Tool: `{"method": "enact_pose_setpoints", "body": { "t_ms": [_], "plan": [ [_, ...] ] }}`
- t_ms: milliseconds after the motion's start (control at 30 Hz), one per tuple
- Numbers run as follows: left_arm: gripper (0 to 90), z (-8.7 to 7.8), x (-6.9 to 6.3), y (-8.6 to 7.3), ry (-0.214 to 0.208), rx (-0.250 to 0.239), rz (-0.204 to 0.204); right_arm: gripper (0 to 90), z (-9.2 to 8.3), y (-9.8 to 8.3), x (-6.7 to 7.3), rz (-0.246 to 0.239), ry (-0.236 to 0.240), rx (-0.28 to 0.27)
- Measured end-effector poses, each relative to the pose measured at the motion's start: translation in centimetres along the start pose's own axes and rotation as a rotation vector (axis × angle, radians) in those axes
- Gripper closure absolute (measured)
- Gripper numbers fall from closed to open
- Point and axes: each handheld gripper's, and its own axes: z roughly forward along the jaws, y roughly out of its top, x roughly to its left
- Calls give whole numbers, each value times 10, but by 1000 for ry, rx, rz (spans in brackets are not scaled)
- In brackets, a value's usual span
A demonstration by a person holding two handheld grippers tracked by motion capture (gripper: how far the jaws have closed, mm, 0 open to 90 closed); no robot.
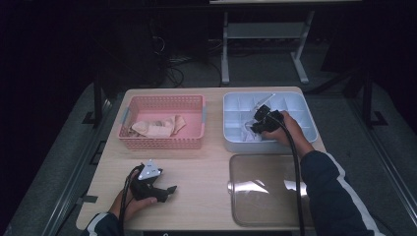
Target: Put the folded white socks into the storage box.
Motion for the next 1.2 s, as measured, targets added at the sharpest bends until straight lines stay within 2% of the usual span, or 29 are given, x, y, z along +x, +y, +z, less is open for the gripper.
{"method": "enact_pose_setpoints", "body": {
  "t_ms": [67,133,200,300,333,567,700,800,900,1033,1200],
  "plan": [
    [151,0,0,0,0,0,0,824,3,0,2,-19,1,29],
    [150,0,0,0,1,-1,0,822,6,1,3,-2,11,36],
    [150,0,0,0,1,-1,0,822,7,1,2,-10,12,45],
    [151,0,0,0,0,-1,0,830,11,-1,3,7,31,57],
    [150,0,0,0,0,0,1,831,13,-2,4,26,37,63],
    [151,0,0,0,-3,-1,3,831,23,1,4,5,71,127],
    [150,0,1,1,-3,1,5,814,23,1,3,9,76,121],
    [150,1,1,1,-4,1,8,759,16,0,4,5,65,97],
    [151,1,1,1,-2,1,6,712,4,-1,5,27,59,49],
    [150,1,1,1,0,1,5,666,-16,-1,8,49,104,-60],
    [152,1,1,1,-5,2,10,581,-35,1,23,43,132,-133]
  ]
}}
